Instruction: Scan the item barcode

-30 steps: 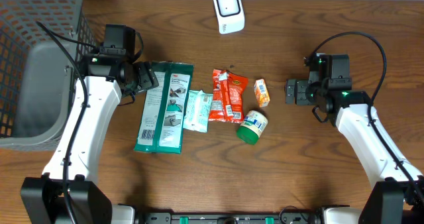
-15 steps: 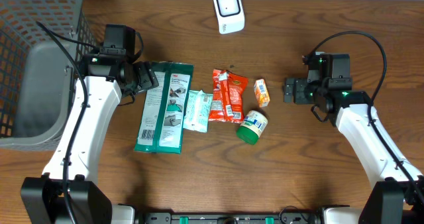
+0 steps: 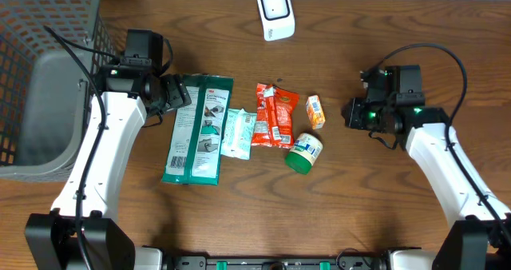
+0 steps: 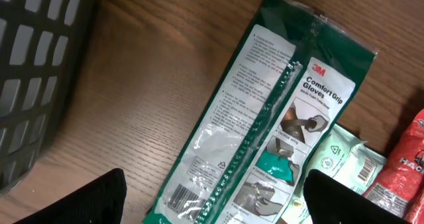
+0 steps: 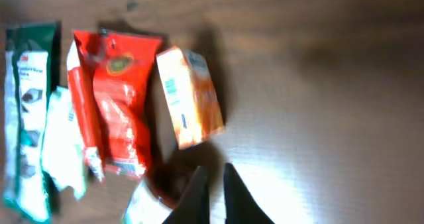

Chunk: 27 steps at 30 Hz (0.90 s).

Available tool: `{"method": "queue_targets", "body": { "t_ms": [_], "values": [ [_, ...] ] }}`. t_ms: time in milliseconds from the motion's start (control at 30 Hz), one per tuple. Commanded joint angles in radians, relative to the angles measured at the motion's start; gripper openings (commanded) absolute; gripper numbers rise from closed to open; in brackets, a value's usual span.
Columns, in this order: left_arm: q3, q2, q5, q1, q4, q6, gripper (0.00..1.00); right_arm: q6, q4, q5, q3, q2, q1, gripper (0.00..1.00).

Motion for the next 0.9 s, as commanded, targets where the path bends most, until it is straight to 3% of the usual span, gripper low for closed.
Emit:
{"method": "queue_targets", "body": {
  "t_ms": [0, 167, 333, 367, 433, 500, 533, 667, 867],
  "values": [
    [0.018, -0.004, -0.013, 0.004, -0.006, 0.005, 0.86, 0.094, -0.119, 0.038, 0.172, -0.042, 0.018, 0.04],
    [0.018, -0.004, -0.013, 0.004, -0.006, 0.005, 0.86, 0.143, -0.451, 0.161, 0.45, -0.042, 0.064, 0.14],
    [0.018, -0.004, -0.013, 0.004, -0.006, 0.005, 0.86, 0.186, -0.66, 0.193, 0.632, -0.042, 0.107, 0.37],
    [0.018, -0.004, -0.013, 0.004, -0.006, 0.005, 0.86, 0.2, -0.713, 0.193, 0.658, -0.042, 0.121, 0.49],
    [0.018, -0.004, -0.013, 0.004, -0.006, 0.005, 0.86, 0.199, -0.754, 0.184, 0.665, -0.042, 0.145, 0.61],
    [0.018, -0.004, -0.013, 0.004, -0.006, 0.005, 0.86, 0.198, -0.748, 0.158, 0.663, -0.042, 0.174, 0.95],
    [0.018, -0.004, -0.013, 0.004, -0.006, 0.005, 0.86, 0.198, -0.738, 0.152, 0.662, -0.042, 0.184, 0.99],
    [0.018, -0.004, -0.013, 0.004, -0.006, 0.005, 0.86, 0.199, -0.74, 0.102, 0.662, -0.042, 0.228, 0.99],
    [0.018, -0.004, -0.013, 0.004, -0.006, 0.005, 0.86, 0.305, -0.729, 0.126, 0.661, -0.04, 0.264, 0.8]
  ]
}}
